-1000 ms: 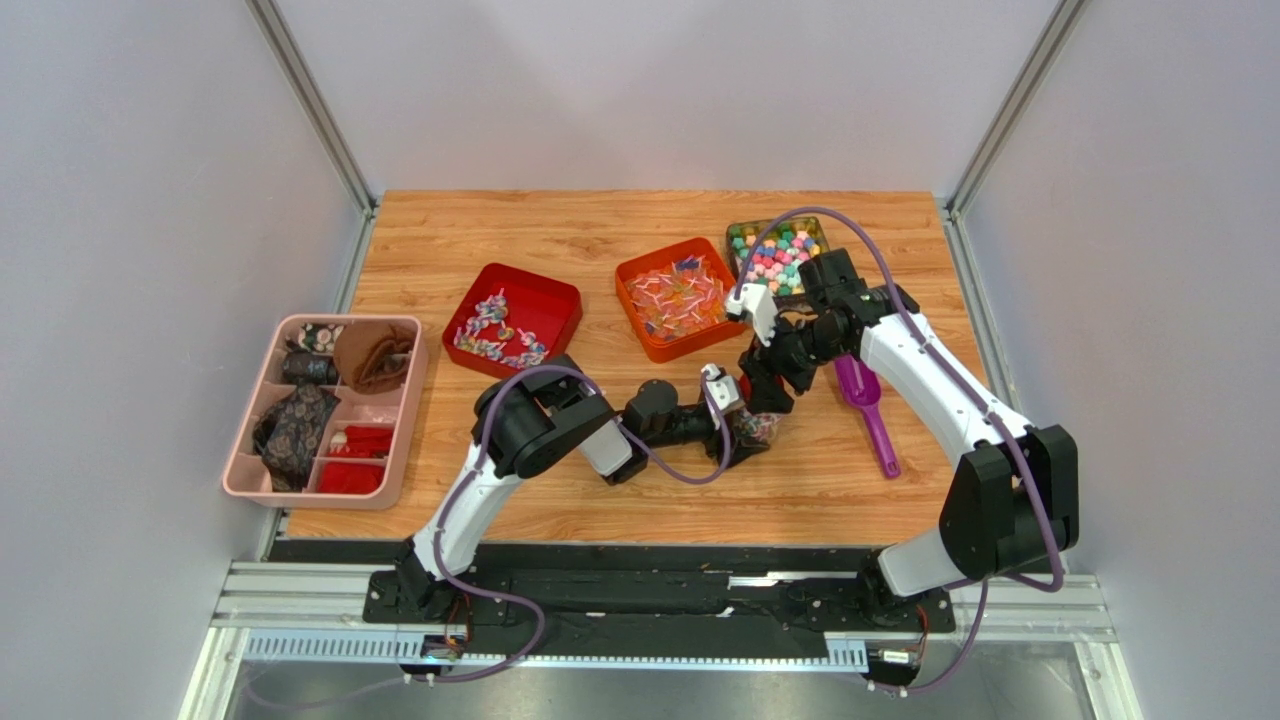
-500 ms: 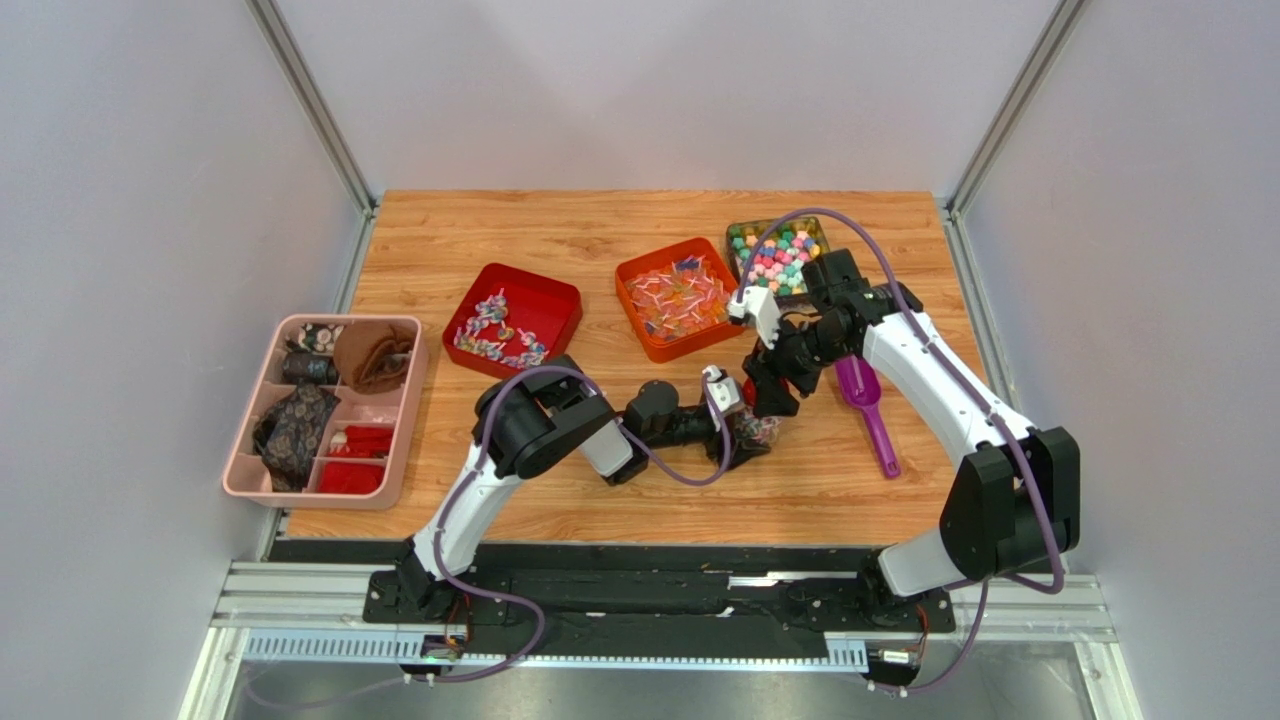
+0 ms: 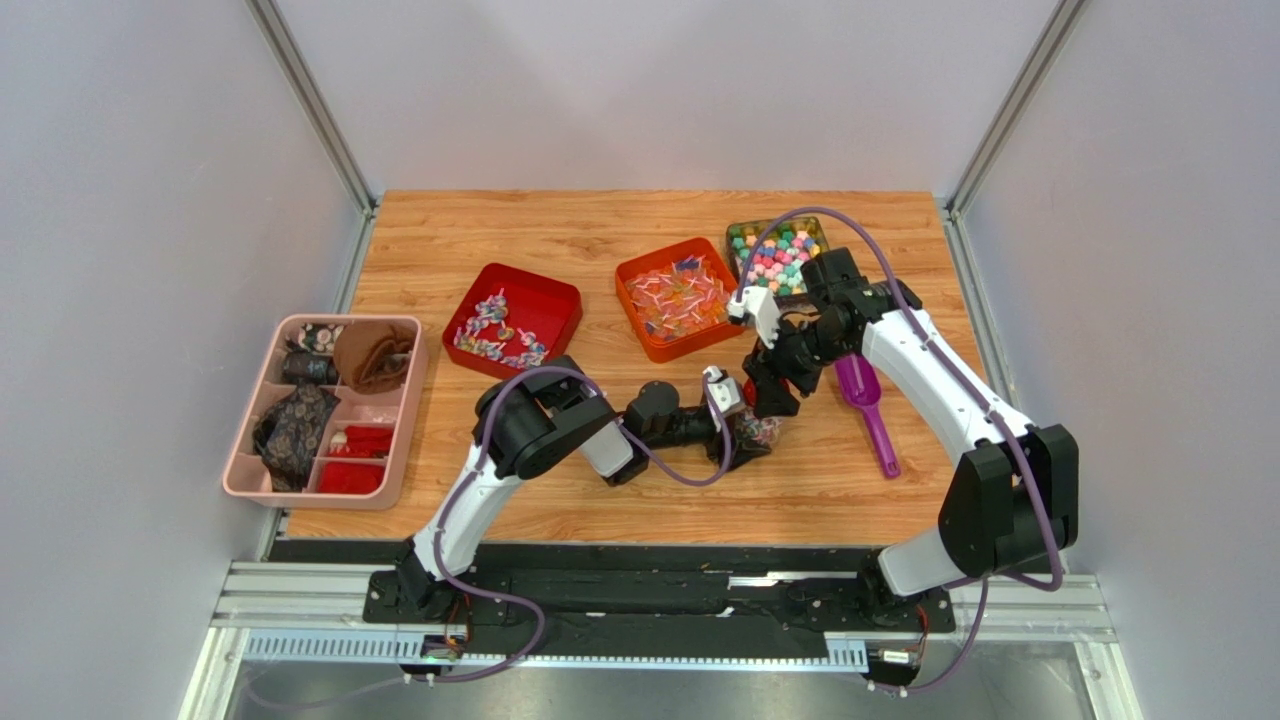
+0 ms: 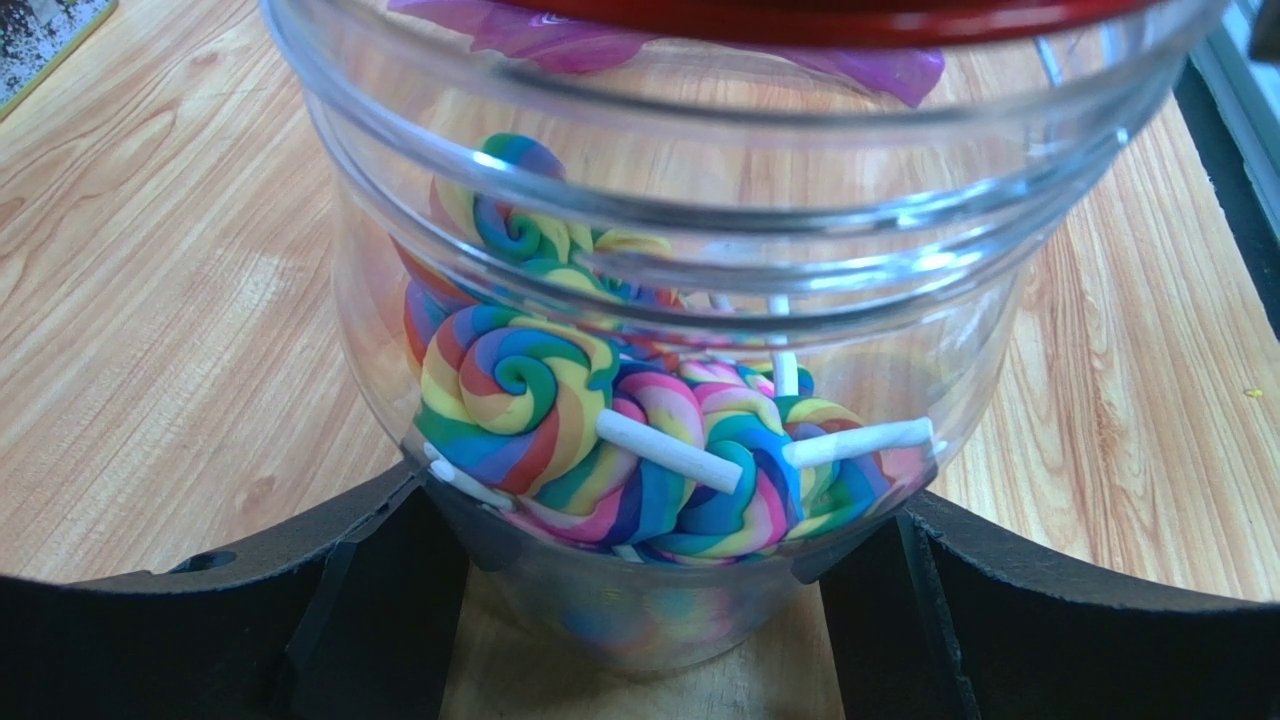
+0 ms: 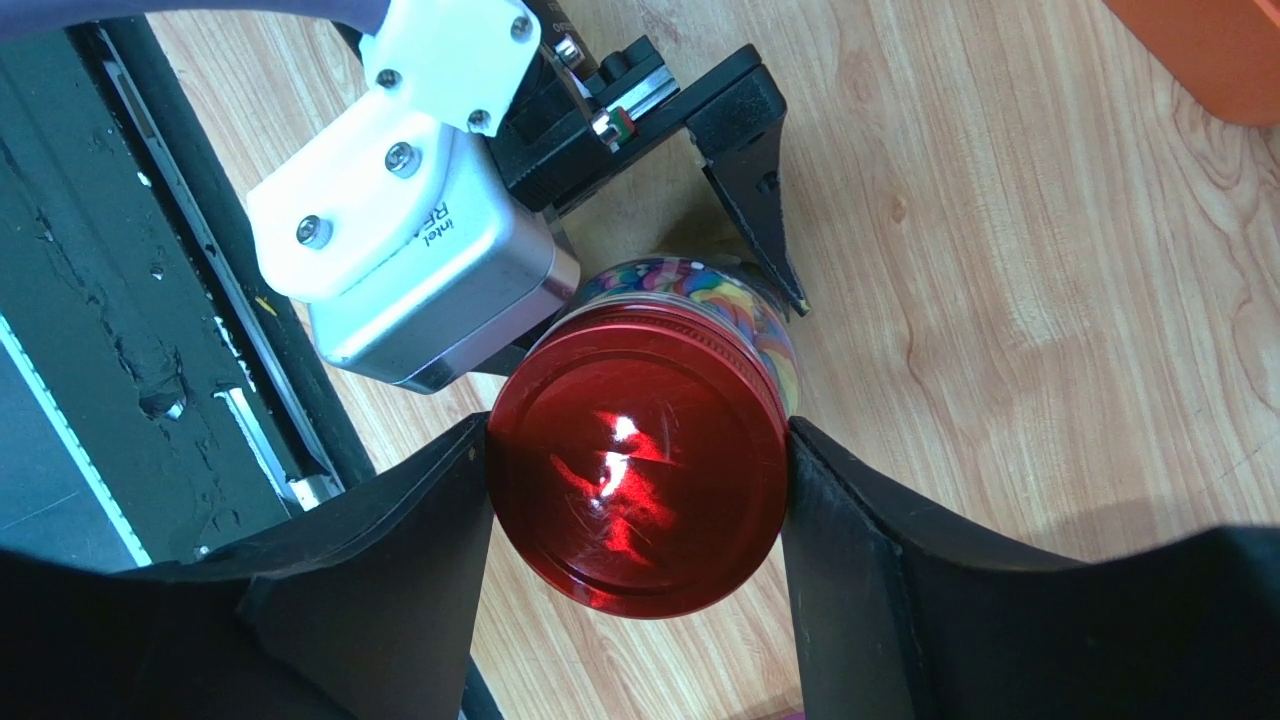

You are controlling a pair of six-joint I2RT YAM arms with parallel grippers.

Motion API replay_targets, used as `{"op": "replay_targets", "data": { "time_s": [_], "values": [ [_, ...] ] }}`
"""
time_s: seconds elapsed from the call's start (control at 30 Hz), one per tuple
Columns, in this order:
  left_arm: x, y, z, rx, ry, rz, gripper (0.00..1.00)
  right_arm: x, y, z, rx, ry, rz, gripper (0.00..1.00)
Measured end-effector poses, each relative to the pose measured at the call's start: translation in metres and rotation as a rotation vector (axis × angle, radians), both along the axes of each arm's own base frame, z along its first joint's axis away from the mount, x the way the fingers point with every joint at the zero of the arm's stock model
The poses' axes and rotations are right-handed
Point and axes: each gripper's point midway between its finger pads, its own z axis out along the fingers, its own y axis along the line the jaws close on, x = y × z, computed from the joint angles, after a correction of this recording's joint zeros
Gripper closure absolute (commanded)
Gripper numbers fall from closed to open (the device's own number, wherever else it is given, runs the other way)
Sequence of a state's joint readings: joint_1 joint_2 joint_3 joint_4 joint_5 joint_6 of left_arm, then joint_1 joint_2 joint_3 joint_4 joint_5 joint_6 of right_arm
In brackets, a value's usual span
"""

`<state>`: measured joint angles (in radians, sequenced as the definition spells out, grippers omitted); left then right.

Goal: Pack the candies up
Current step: Close the bottle lid on the packing bottle.

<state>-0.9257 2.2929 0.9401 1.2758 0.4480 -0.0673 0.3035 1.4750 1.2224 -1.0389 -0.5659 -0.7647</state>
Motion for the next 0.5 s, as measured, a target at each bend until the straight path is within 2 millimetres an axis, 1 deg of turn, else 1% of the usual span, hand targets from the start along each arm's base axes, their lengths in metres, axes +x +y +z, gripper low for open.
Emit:
{"op": "replay_targets", "data": {
  "time_s": [0.5],
  "values": [
    [0.0004,0.0004,0.0013,-0.008,0.037,-0.017,0.27,0.0037,0.0053,0.0002,-0.008,-0.027,0.008,0.37]
  ]
}}
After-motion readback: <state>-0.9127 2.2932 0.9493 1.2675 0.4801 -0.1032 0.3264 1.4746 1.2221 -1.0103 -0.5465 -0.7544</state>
